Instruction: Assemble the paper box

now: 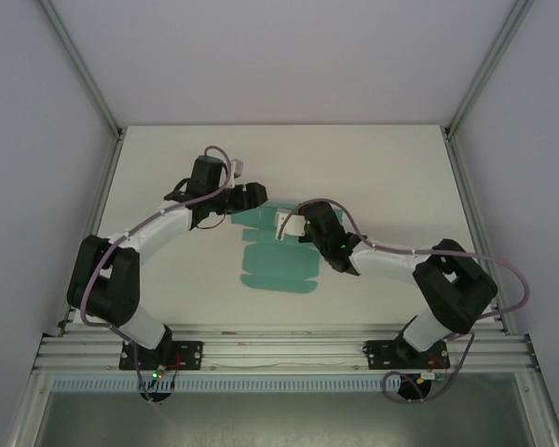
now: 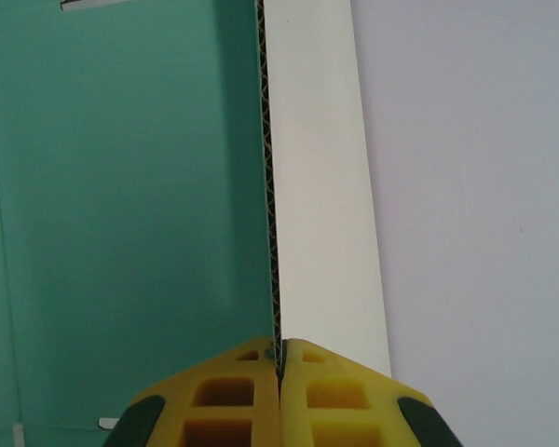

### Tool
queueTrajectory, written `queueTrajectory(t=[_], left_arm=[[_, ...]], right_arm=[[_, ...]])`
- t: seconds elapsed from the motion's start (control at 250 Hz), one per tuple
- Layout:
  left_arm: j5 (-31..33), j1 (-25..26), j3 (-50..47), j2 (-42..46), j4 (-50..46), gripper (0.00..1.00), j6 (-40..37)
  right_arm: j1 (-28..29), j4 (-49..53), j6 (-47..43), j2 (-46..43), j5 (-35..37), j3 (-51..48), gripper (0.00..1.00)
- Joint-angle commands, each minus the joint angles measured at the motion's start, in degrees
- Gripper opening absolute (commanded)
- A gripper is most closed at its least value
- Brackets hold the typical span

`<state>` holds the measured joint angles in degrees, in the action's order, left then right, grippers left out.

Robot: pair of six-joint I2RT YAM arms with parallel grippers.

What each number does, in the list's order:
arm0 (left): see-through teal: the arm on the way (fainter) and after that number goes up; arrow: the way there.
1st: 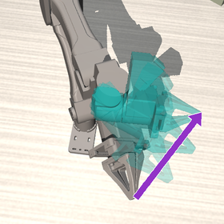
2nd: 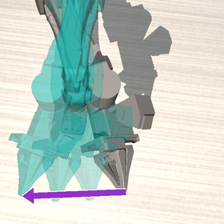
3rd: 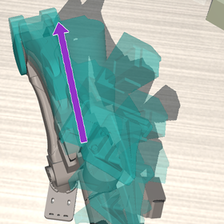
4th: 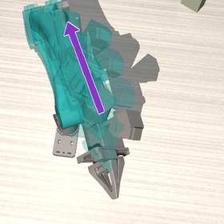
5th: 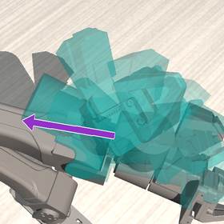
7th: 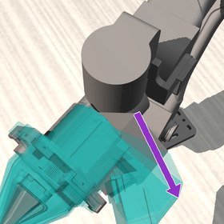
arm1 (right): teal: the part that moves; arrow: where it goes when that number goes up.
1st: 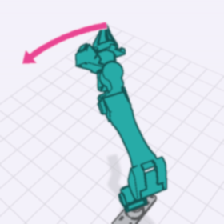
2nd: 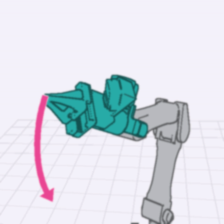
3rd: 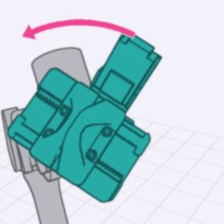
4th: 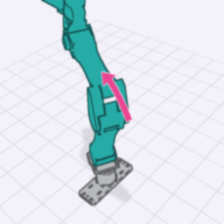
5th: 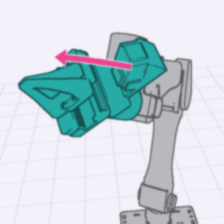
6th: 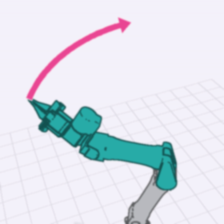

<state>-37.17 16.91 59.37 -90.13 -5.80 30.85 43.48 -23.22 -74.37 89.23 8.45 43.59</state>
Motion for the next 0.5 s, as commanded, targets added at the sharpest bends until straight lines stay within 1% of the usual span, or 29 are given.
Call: queueTrajectory(t=[0.0, 0.108, 0.216, 0.276, 0.412, 0.46, 0.496], left_arm=[[-2.8, 0.9, -3.1, -0.8, 5.9, 0.68, 4.3], [-6.1, 1.6, -3.9, -3.0, 12.4, 0.59, 8.2], [-8.5, 2.7, -3.1, -5.4, 16.4, 0.56, 11.3], [-8.5, 3.6, -2.4, -6.3, 17.4, 0.52, 12.0], [-6.8, 4.9, -1.8, -7.4, 19.0, 0.37, 14.0], [-5.6, 5.2, -2.2, -7.3, 20.0, 0.28, 15.1], [-5.2, 5.3, -2.5, -7.2, 21.0, 0.24, 15.8]], right_arm=[[0.5, -3.7, 1.8, 1.5, 0.5, -0.3, 0.00], [0.8, -3.9, 2.0, 2.0, -0.4, -0.5, 0.00], [1.1, -4.4, 2.1, 1.7, -0.3, -0.6, 0.00], [1.1, -4.7, 2.3, 1.3, -0.2, -0.8, 0.00], [1.1, -4.6, 2.6, 0.2, -1.2, -1.9, 0.00], [1.1, -4.4, 2.7, -0.1, -1.3, -2.2, 0.00], [1.1, -4.1, 2.6, -0.2, -1.3, -2.3, 0.00]])
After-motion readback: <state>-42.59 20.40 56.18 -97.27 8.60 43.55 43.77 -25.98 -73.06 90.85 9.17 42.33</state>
